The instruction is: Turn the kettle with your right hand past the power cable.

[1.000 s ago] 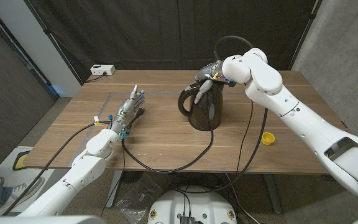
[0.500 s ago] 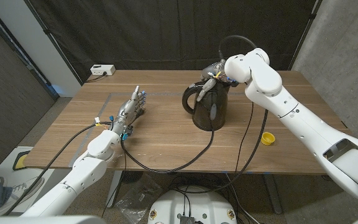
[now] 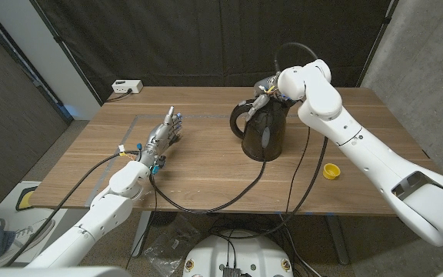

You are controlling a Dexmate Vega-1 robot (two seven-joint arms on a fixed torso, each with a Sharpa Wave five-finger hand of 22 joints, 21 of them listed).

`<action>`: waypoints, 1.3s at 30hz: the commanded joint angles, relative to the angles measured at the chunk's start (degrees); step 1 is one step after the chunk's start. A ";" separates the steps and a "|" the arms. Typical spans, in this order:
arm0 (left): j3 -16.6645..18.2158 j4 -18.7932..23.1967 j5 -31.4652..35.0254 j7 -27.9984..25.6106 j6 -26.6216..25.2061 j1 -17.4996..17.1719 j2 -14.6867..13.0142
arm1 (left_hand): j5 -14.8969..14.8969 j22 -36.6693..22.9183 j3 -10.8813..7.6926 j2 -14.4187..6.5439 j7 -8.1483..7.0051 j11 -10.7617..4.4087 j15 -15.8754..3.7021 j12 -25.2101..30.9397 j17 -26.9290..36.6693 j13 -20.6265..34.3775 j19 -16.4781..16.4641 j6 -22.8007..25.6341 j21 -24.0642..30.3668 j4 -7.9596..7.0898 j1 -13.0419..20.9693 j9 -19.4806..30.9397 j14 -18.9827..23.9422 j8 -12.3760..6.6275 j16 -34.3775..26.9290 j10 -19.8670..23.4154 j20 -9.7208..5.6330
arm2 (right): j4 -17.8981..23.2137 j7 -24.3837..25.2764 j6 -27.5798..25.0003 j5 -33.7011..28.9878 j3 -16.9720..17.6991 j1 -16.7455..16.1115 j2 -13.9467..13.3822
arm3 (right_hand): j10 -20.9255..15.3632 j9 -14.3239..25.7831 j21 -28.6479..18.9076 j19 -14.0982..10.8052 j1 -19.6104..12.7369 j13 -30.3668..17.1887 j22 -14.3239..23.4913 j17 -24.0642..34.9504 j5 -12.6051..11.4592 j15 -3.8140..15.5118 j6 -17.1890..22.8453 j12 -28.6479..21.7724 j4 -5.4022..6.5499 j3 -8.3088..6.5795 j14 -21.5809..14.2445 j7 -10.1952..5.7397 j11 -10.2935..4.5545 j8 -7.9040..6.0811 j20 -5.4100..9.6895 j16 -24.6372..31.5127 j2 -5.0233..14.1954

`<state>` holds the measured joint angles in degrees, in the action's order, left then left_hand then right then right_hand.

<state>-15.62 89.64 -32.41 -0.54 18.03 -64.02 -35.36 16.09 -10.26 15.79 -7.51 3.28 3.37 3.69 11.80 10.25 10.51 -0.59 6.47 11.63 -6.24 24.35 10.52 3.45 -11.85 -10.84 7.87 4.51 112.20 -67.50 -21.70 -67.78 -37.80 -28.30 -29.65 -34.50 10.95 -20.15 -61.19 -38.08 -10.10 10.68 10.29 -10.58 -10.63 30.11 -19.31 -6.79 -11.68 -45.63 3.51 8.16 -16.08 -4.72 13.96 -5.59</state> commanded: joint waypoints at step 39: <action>-2.21 -6.54 -0.34 7.86 -3.67 9.20 -0.16 | -0.41 -0.13 0.35 -0.46 0.23 0.63 0.22 -0.16 0.19 0.24 0.47 1.21 -0.21 0.00 0.64 0.27 0.14 0.01 0.12 0.52 -0.90 | -7.61 -11.45 9.41 -51.60 21.77 -10.46 39.47 | -6.38 0.23 -0.70 -16.66 -0.11 -0.16 -0.29 -0.08 0.01 16.01 1.63 2.04 2.96 3.18 -23.90 2.95 -3.04 2.40 17.37 -2.25 4.89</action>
<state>-17.58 84.30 -32.83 5.77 14.70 -56.47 -35.45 15.87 -10.25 15.79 -7.82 3.45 3.62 3.69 11.80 10.25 10.51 -0.28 7.03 11.41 -6.24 24.66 10.52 3.45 -11.85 -10.84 8.47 3.77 106.63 -78.59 -25.61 -99.87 -28.62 -33.70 -10.46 -37.99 11.08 -20.64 -63.63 -35.96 -10.03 10.29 10.02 -10.58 -10.85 31.83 -17.47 -3.87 -8.70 -52.55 6.07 8.34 -13.95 -3.04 11.93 -3.48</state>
